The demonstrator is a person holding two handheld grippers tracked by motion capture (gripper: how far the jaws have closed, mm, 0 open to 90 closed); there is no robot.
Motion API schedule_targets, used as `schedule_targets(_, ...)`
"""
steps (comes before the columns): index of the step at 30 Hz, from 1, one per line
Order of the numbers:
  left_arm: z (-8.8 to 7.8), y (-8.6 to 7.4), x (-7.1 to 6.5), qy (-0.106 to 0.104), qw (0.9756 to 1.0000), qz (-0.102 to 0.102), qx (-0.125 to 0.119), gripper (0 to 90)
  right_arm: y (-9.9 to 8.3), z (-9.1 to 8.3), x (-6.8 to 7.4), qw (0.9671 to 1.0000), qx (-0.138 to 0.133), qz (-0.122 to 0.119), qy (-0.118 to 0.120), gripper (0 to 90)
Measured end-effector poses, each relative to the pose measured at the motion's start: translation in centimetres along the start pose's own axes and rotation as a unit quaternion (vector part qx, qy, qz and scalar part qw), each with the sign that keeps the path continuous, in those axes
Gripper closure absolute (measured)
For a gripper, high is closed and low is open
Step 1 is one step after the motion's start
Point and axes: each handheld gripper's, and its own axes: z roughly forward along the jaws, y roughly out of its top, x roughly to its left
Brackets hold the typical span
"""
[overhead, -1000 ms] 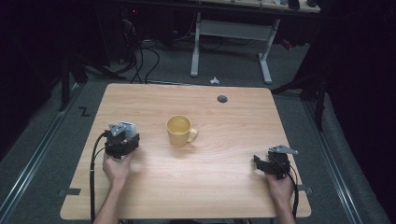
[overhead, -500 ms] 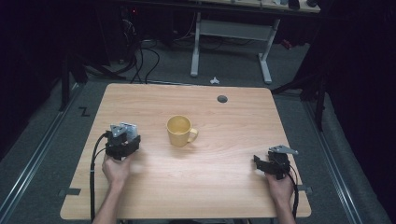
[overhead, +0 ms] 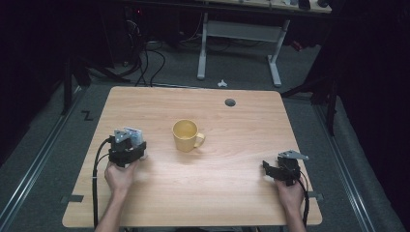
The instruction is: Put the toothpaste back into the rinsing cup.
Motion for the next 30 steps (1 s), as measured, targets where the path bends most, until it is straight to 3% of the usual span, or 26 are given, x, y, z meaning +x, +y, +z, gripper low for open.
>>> schedule_targets(7, -0.5, 0.4, 0.0, 0.000, 0.9999, 0.015, 0.008, 54.0, 0.0, 0.0, 0.0, 1.0000, 0.000, 0.000, 0.000, 31.3)
schedule_targets(30, -2.0, 3.2, -1.7, -0.048, 0.9983, 0.033, -0.006, 54.5, 0.0, 0.0, 0.0, 1.0000, 0.000, 0.000, 0.000, 31.3)
